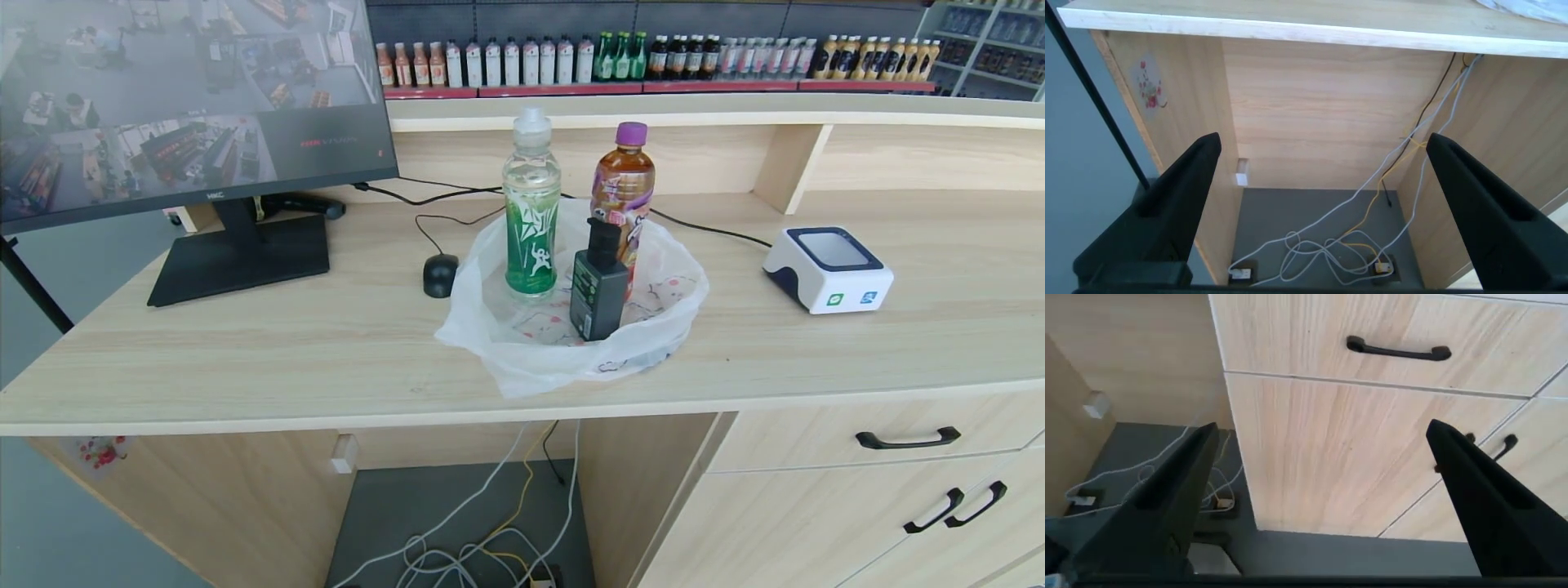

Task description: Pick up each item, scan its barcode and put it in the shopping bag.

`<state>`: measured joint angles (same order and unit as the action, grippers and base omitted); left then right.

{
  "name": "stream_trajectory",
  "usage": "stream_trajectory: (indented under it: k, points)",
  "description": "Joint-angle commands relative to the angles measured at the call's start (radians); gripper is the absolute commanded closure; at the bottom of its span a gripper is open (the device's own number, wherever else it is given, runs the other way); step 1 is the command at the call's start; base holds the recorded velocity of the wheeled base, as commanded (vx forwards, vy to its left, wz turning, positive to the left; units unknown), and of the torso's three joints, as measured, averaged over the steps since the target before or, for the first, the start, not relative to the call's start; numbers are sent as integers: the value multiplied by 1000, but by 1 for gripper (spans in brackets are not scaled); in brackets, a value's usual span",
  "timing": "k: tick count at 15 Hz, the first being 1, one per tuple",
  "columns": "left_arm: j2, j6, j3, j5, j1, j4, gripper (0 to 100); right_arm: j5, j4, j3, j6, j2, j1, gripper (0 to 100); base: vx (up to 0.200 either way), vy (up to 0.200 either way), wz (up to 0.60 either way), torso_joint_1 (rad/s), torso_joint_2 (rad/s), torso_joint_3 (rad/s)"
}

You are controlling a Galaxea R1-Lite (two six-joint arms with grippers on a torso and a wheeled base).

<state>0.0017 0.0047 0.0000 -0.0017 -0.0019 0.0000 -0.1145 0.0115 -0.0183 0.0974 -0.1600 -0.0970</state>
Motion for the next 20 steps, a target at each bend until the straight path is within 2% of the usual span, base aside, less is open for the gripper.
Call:
stream_trajectory:
  k: [1, 2, 3, 5, 7, 9, 13, 20]
  points:
    - [0, 0, 0, 0, 0, 0, 0, 6, 2, 0, -8, 96, 66, 0, 0, 0, 0, 0, 0, 0]
    - [0, 0, 0, 0, 0, 0, 0, 42, 1, 0, -27, 117, 72, 0, 0, 0, 0, 0, 0, 0]
    - [0, 0, 0, 0, 0, 0, 0, 124, 1, 0, -16, 123, 74, 0, 0, 0, 0, 0, 0, 0]
    - [0, 0, 0, 0, 0, 0, 0, 154, 2, 1, -19, 134, 80, 0, 0, 0, 0, 0, 0, 0]
    - [0, -2, 0, 0, 0, 0, 0, 233, 36, 15, -79, 158, 89, 0, -100, 0, 0, 4, 4, 1]
    - [0, 0, 0, 0, 0, 0, 0, 234, 38, 17, -88, 158, 89, 0, -200, 0, 0, 12, 7, 0]
    - [0, 0, 0, 0, 0, 0, 0, 234, 38, 17, -88, 158, 89, 0, 0, 0, 0, 0, 0, 0]
    - [0, -2, 0, 0, 0, 0, 0, 233, 38, 18, -87, 158, 89, 0, 0, -200, 0, 11, 6, 1]
